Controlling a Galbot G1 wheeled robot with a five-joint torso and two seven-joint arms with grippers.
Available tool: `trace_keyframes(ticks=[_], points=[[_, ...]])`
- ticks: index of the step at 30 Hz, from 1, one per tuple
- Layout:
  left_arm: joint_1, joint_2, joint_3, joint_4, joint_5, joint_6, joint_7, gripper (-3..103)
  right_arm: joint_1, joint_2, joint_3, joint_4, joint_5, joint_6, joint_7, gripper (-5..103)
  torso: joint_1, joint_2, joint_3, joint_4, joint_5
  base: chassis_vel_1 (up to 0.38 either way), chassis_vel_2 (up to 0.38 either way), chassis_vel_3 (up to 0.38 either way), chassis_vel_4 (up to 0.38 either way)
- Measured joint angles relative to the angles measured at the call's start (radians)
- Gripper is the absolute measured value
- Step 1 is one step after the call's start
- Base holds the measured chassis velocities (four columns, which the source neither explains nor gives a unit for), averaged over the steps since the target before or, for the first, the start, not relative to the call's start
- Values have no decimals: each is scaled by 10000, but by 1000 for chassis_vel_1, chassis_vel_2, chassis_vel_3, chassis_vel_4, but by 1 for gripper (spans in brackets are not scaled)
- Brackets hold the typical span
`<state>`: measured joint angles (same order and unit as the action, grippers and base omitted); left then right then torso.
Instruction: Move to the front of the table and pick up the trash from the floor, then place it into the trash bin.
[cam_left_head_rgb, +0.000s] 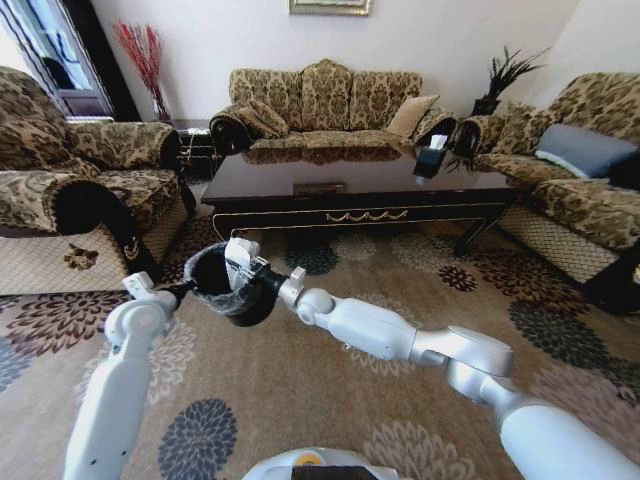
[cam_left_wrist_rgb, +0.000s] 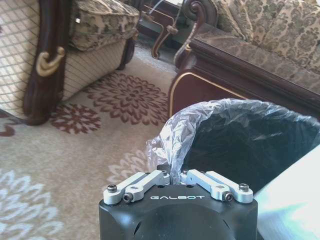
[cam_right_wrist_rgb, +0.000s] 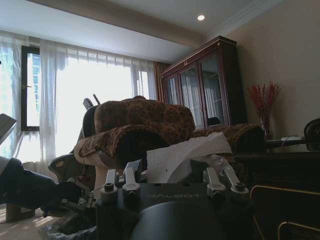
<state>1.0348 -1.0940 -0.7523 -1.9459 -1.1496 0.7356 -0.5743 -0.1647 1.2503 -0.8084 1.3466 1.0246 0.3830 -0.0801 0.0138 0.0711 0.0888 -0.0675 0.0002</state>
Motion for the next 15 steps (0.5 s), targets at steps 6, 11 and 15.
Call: trace_keyframes(ticks=[6, 11, 15], points=[[377, 10, -236, -5, 27, 1, 2, 3, -109, -448, 275, 349, 6, 28, -177, 76, 0, 0, 0, -4, -1, 0, 0, 0, 0], [626, 29, -378, -87, 98, 0, 8, 3, -304, -962, 766, 591, 13, 21, -101, 91, 0, 1, 0, -5, -1, 0, 0, 0, 0], [1025, 17, -578, -211, 268, 0, 16, 3, -753, -1539, 1726, 573, -315, -802, 877, 100, 0, 0, -1, -4, -1, 0, 0, 0, 0]])
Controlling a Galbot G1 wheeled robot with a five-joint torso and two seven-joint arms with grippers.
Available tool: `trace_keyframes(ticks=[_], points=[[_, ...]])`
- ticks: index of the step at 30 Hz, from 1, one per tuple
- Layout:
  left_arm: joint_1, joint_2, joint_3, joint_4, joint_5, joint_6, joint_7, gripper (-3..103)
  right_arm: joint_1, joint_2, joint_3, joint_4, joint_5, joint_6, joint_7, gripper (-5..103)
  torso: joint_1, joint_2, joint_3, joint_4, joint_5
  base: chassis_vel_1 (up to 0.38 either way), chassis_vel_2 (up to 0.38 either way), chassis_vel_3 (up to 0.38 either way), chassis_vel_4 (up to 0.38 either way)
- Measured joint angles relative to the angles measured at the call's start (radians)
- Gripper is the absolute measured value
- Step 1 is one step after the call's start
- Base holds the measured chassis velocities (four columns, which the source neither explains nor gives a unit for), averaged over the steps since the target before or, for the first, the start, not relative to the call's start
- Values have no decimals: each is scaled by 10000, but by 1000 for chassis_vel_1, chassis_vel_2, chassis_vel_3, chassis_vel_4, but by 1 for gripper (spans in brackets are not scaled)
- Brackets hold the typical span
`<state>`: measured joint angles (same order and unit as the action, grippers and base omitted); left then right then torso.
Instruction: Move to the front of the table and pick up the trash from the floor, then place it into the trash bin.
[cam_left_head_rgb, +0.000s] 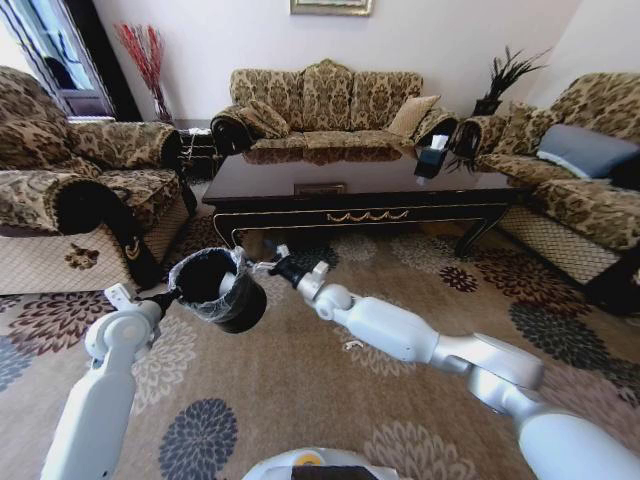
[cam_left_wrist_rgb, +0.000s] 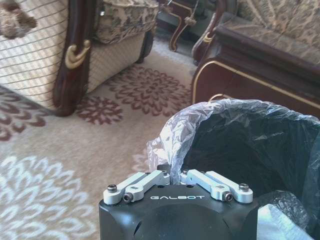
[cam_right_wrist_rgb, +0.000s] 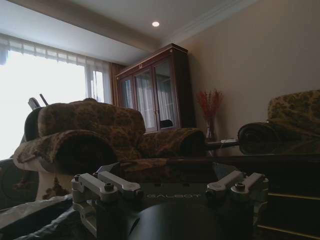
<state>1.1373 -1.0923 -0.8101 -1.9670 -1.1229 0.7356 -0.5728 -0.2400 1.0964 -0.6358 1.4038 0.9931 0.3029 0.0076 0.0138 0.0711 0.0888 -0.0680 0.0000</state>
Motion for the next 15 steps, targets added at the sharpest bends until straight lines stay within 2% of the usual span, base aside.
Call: trace_keyframes(ticks=[1, 4, 8, 10, 11, 15], points=[[0, 0, 0, 0, 0, 0, 0, 3, 0, 0, 0, 0, 0, 0, 0, 100, 0, 0, 0, 0, 0, 0, 0, 0, 0], [436, -1, -247, -157, 43, 0, 45, 3, -689, -284, 810, -446, -665, -1056, 1360, 100, 0, 1, 0, -2, 2, 0, 0, 0, 0], [752, -38, -449, -279, 42, -1, 60, 3, -1575, -376, 1508, -869, -819, -1800, 2218, 100, 0, 0, 1, 0, 4, 0, 0, 0, 0], [834, -80, -474, -296, 41, -1, 15, 3, -2280, -579, 2004, -1059, -979, -2615, 3168, 100, -1, 0, 0, 6, 4, 0, 0, 0, 0], [851, -98, -459, -296, 50, -2, -3, 3, -2568, -674, 2232, -1150, -1184, -2920, 3466, 100, 0, 0, 0, -2, 3, 0, 0, 0, 0], [1013, -159, -456, -350, 66, -5, -4, 3, -3213, -732, 2775, -1396, -1788, -3355, 3683, 100, 0, 1, 0, -7, 2, 0, 0, 0, 0]])
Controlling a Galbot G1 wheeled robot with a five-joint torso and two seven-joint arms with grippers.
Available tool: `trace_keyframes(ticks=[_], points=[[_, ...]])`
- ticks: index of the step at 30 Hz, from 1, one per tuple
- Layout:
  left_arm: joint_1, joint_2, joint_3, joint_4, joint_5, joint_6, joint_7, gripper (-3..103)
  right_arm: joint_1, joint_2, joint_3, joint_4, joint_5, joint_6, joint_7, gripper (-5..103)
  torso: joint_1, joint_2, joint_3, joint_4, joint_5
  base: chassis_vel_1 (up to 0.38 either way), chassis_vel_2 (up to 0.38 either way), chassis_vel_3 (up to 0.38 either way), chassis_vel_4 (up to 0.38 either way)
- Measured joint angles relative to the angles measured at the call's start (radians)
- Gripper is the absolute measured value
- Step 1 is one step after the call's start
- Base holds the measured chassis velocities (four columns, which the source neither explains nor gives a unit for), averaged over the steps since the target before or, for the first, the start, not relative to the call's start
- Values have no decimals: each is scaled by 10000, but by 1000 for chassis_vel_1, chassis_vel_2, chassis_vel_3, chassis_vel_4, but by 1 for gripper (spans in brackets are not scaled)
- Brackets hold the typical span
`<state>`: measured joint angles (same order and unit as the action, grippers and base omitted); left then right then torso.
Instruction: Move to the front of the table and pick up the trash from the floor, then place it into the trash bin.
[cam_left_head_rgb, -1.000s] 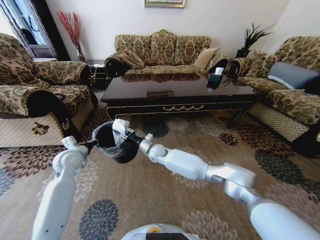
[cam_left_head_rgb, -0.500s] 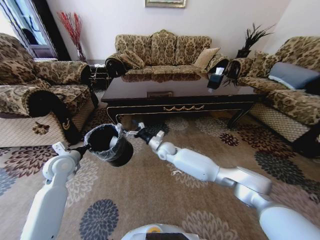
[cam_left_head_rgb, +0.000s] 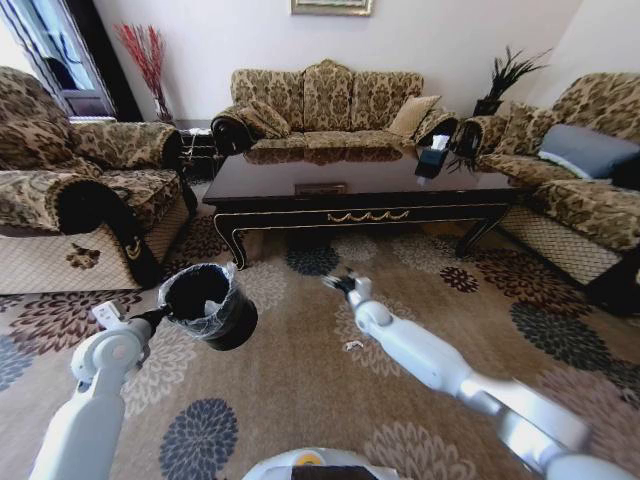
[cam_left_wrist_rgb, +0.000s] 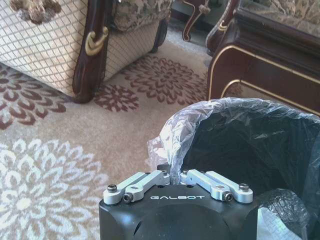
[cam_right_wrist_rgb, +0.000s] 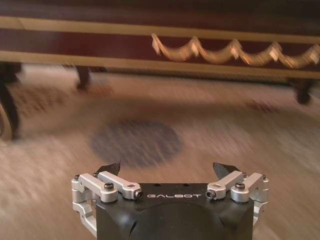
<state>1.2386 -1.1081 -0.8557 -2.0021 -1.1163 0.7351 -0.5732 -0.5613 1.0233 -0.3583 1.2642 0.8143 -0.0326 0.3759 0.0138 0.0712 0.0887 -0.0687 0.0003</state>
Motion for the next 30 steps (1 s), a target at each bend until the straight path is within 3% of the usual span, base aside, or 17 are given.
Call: trace_keyframes(ticks=[4, 6, 7, 9, 18, 30], points=[[420, 6, -63, -178, -37, 0, -120, 3, -1055, 248, 820, -604, -1002, 192, -399, 100, 0, 1, -1, 6, -4, 0, 0, 0, 0], [708, 127, -133, -264, -39, 0, -214, 3, -1705, 836, 1370, -1366, -2002, 786, -973, 100, -1, 0, 0, 7, -2, 0, 0, 0, 0], [708, 127, -133, -264, -39, 0, -214, 3, -1705, 836, 1370, -1366, -2002, 786, -973, 100, -1, 0, 0, 7, -2, 0, 0, 0, 0], [885, 161, -241, -339, -68, 1, -307, 3, -2129, 1509, 1730, -2020, -2337, 1093, -1156, 100, 0, 0, 0, 11, -1, 0, 0, 0, 0], [1810, -73, -846, -935, -215, -1, -403, 3, -2435, 2484, 2569, -3974, -3031, 1745, -1645, 100, 0, 1, 1, 7, -3, 0, 0, 0, 0], [2172, -453, -1172, -1478, -162, -1, -474, 3, -2050, 3186, 3793, -5971, -2825, 1524, -2091, 100, 1, 1, 1, 5, -2, 0, 0, 0, 0]])
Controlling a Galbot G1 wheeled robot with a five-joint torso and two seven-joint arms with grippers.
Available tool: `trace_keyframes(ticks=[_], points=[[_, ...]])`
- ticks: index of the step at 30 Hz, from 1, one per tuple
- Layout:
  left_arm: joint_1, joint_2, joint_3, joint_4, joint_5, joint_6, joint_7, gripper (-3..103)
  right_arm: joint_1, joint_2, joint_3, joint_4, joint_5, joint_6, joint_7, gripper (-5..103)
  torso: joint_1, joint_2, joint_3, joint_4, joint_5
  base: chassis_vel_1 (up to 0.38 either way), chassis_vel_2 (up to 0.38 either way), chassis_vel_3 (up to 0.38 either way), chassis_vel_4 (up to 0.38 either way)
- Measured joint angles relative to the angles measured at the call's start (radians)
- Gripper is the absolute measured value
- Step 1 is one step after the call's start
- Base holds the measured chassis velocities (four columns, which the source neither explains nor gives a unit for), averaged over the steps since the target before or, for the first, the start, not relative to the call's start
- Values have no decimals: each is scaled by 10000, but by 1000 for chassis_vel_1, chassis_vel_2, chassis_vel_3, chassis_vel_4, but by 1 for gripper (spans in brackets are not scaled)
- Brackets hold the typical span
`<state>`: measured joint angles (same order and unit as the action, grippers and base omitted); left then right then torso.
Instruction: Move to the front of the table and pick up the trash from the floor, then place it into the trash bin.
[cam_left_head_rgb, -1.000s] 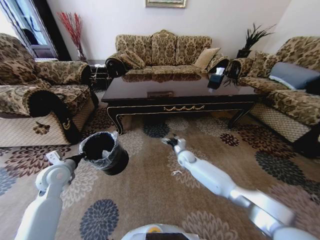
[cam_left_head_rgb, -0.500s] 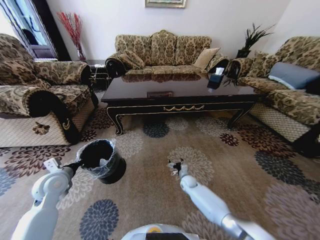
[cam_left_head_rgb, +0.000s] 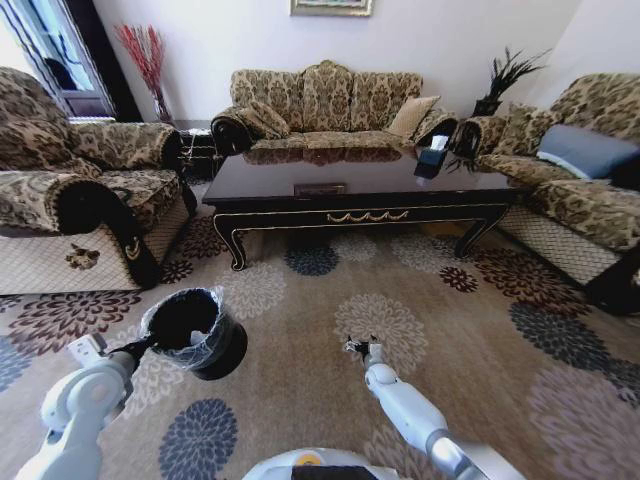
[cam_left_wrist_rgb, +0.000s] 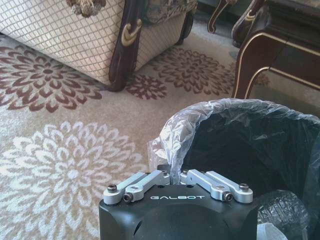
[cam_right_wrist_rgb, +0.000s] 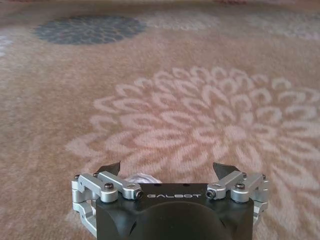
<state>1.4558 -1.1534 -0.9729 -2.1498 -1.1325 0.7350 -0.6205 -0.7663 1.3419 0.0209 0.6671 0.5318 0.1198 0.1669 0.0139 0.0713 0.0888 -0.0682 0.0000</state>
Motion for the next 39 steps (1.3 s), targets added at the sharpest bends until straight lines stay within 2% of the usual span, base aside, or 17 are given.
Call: trace_keyframes(ticks=[7, 9, 12, 14, 17, 18, 20, 23, 24, 27, 29, 30, 33, 39], points=[[-5, 2, -17, 13, 16, 3, -17, 3, 132, 255, 249, -404, -19, -5, -152, 103, 0, 0, 1, 4, 0, 0, 0, 0, 0], [-46, 18, -18, 52, 17, 4, -18, 3, -20, 237, 168, -151, -14, -100, -183, 99, 0, 0, 1, 2, -1, 0, 0, 0, 0], [-138, 58, 5, 141, 20, 4, -18, 3, -311, 153, 57, 278, 17, -237, -178, 84, 0, 0, 0, 0, -5, 0, 0, 0, 0], [-167, 75, 21, 177, 21, 4, -17, 3, -405, 127, 16, 400, 21, -255, -176, 84, 0, 0, 0, 0, -4, 0, 0, 0, 0], [-267, 110, 93, 303, 31, 4, -17, 3, -790, 14, -110, 914, 41, -343, -172, 68, -1, 1, 0, -2, -5, 0, 0, 0, 0], [-267, 110, 93, 303, 31, 4, -17, 3, -790, 14, -110, 914, 41, -343, -172, 68, -1, 1, 0, -2, -5, 0, 0, 0, 0], [-327, 105, 188, 405, 95, 4, -16, 3, -992, -52, -167, 1186, 47, -336, -216, 57, -1, 1, -1, -2, -5, 0, 0, 0, 0], [-349, 74, 265, 466, 170, 4, -15, 3, -1089, -75, -172, 1289, 44, -213, -322, 57, -1, 1, 0, 0, -3, 0, 0, 0, 0], [-354, 46, 317, 503, 226, 4, -15, 3, -1121, -77, -157, 1308, 36, -113, -432, 41, 0, 0, 0, 1, -2, 0, 0, 0, 0], [-357, 22, 360, 551, 291, 3, -14, 3, -1133, -77, -143, 1309, 13, -13, -558, 35, 0, 0, 0, 4, 1, 0, 0, 0, 0], [-356, 19, 366, 600, 352, 4, -14, 3, -1138, -77, -126, 1310, -6, 83, -669, 24, 0, 0, 1, 6, 3, 0, 0, 0, 0], [-356, 19, 366, 600, 352, 4, -14, 3, -1138, -77, -126, 1310, -6, 83, -669, 24, 0, 0, 1, 6, 3, 0, 0, 0, 0], [-332, 29, 336, 659, 382, 4, -14, 3, -1179, -87, -60, 1439, -9, 248, -852, 8, 0, -1, 1, 6, 4, 0, 0, 0, 0], [-315, 25, 322, 642, 387, 4, -16, 3, -1428, -338, -65, 2235, 3, 438, -1129, 0, 0, -1, 1, 3, 2, 0, 0, 0, 0]])
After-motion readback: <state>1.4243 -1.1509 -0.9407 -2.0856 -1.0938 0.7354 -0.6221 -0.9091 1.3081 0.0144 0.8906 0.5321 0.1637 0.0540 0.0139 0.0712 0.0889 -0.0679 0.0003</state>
